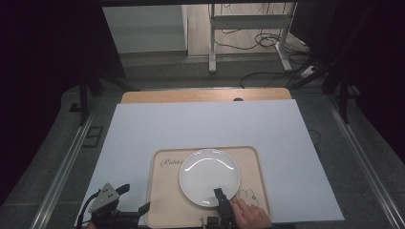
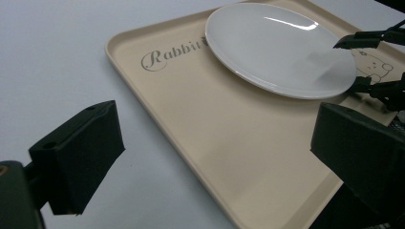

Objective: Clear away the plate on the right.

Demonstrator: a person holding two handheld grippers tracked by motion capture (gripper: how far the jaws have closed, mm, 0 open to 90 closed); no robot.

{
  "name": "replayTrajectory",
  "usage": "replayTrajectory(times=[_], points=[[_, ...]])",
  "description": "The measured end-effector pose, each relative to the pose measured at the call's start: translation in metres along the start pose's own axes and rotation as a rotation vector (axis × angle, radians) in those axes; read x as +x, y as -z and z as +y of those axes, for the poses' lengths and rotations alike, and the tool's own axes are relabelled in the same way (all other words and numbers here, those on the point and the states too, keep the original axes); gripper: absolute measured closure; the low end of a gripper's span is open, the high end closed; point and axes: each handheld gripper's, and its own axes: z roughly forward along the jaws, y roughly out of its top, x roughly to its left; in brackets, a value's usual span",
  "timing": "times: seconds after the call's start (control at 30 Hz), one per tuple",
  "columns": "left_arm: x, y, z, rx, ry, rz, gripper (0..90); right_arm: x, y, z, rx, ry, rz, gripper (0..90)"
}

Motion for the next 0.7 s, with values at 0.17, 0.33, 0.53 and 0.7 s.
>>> replayTrajectory(times=[0.17,0.33,0.53,0.7], points=[[0.000,0.000,0.000,0.000,0.000,0.000,3.7,-0.003,0.001,-0.001,0.000,0.012,0.008,40.4],[0.000,0.000,0.000,0.000,0.000,0.000,3.7,-0.007,0.002,-0.003,0.006,0.012,0.023,35.2],[0.000,0.000,0.000,0.000,0.001,-0.001,3.8,-0.010,0.005,-0.005,0.001,0.027,0.029,31.4],[0.000,0.000,0.000,0.000,0.000,-0.001,3.8,-0.011,0.008,-0.006,-0.008,0.036,0.027,30.2]])
